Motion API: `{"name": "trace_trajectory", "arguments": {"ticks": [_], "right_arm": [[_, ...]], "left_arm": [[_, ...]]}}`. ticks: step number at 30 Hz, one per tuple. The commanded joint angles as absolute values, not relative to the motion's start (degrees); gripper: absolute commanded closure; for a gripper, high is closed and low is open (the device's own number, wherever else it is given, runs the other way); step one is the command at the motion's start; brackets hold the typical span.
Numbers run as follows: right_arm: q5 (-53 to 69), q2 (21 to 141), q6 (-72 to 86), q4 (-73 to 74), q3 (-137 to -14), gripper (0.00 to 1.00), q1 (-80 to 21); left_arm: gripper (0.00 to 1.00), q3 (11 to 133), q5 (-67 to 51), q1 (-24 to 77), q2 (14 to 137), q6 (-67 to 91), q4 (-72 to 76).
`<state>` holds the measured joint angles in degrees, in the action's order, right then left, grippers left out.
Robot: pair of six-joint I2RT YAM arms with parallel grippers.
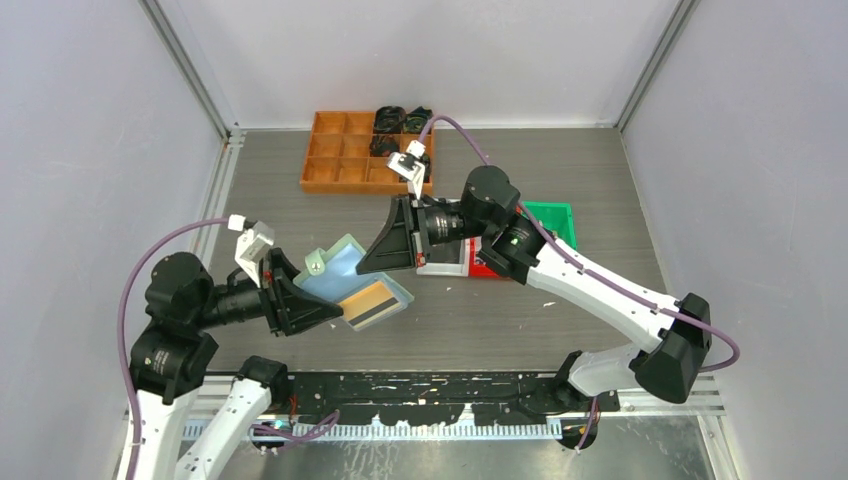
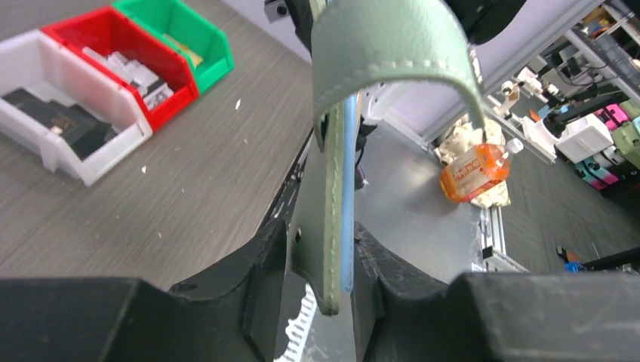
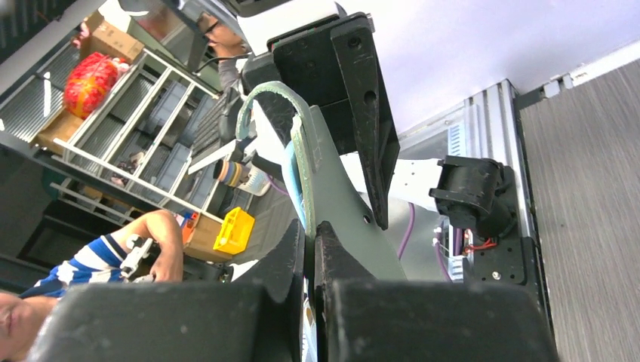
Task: Take the credit cards out of the card holder
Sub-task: Remove the credit card from the card holder.
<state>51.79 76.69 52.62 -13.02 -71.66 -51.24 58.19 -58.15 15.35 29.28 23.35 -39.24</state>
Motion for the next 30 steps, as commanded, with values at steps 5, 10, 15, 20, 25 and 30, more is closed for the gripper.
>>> {"name": "trace_trajectory", "arguments": {"ticks": [5, 10, 15, 20, 25, 30], "right_arm": [[52.36, 74.40, 57.63, -24.26, -70.32, 0.99, -50.98], [51.31, 74.37, 57.61, -24.92, -69.10, 0.99, -50.95], [51.41, 74.37, 52.65, -18.11, -70.23, 0.83, -50.95], [52.10, 76.03, 36.28, 5.79, -77.29, 0.54, -50.99], [53.90, 77.73, 22.81, 23.45, -83.42, 0.39, -51.95], [49.29, 81.98, 11.56, 38.45, -91.17, 0.40, -55.89]], "left_arm": [[0.64, 60.70, -59.10, 15.38, 31.01, 33.72, -26.22], [0.65, 61.72, -59.08, 15.38, 31.88, 34.77, -24.91], [1.00, 62.30, -56.02, 15.40, 32.43, 28.38, -31.47], [1.00, 63.95, -59.12, 15.42, 34.12, 19.84, -37.64], [1.00, 67.72, -64.16, 15.43, 37.46, 10.81, -46.63], [1.00, 70.26, -66.98, 15.38, 40.36, 5.08, -52.31]]}}
